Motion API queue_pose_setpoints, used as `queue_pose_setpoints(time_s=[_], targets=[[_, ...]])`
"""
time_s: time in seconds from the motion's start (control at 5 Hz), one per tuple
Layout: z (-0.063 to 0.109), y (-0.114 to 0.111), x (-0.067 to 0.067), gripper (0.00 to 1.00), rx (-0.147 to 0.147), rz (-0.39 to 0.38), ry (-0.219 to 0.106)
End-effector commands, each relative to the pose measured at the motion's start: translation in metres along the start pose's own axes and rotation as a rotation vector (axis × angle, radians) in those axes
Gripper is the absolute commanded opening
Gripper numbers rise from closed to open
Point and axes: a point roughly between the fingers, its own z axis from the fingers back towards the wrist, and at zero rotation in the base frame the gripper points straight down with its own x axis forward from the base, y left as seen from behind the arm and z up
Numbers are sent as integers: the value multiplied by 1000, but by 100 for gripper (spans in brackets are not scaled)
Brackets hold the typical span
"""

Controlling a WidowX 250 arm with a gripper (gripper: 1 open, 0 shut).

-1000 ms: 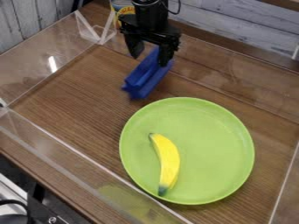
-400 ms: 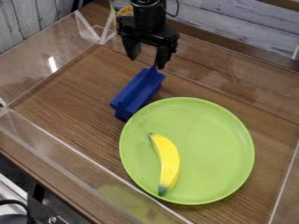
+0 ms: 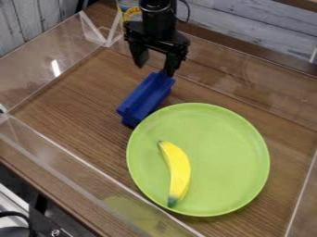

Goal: Remove the blue object from inside the green plate and put it on the table

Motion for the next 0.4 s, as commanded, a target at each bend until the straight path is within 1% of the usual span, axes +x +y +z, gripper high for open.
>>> queue_pose_setpoints(time_s=[0.0,0.2], targets=[[8,0,4,100,16,-10,-23],[7,2,5,100,20,-10,-18]])
